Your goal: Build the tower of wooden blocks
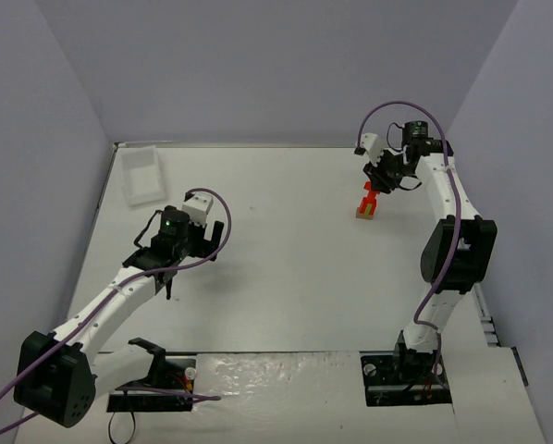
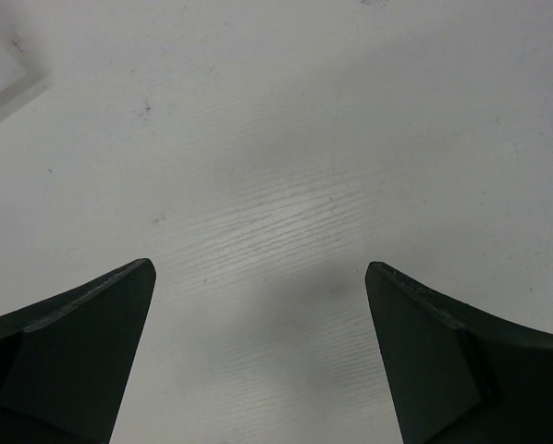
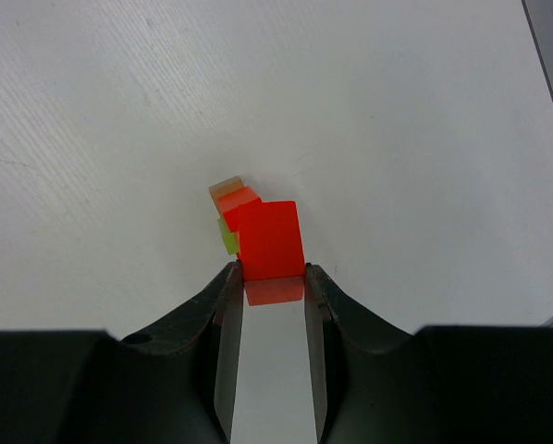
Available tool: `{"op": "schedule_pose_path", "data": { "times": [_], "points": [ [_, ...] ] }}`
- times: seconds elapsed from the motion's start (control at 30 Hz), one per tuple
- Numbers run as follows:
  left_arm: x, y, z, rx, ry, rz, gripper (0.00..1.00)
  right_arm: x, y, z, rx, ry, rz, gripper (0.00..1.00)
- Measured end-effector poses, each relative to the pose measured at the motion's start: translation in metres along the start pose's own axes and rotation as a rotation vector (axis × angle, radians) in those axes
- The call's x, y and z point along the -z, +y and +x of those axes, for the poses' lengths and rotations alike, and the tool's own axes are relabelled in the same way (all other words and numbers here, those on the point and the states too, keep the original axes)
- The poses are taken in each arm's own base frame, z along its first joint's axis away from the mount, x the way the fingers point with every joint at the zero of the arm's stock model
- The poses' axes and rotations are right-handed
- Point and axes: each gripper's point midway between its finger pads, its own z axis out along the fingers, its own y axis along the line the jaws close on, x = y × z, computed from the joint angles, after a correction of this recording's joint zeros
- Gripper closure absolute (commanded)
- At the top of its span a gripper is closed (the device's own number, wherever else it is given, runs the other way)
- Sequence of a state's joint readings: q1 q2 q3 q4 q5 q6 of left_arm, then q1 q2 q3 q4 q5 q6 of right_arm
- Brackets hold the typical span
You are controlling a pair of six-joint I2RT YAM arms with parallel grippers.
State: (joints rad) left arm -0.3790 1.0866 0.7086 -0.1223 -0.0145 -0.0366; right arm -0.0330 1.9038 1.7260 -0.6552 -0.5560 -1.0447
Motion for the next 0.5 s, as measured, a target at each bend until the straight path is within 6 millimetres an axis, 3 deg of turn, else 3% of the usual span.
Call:
{"op": "schedule_pose_path", "data": {
  "times": [0.5],
  "points": [
    [0.0000, 0.0000, -0.0001, 0.000, 0.000, 0.000, 0.03, 0.0002, -0.0006, 0.0010, 0.000, 0.006, 0.004, 0.75]
  ]
}}
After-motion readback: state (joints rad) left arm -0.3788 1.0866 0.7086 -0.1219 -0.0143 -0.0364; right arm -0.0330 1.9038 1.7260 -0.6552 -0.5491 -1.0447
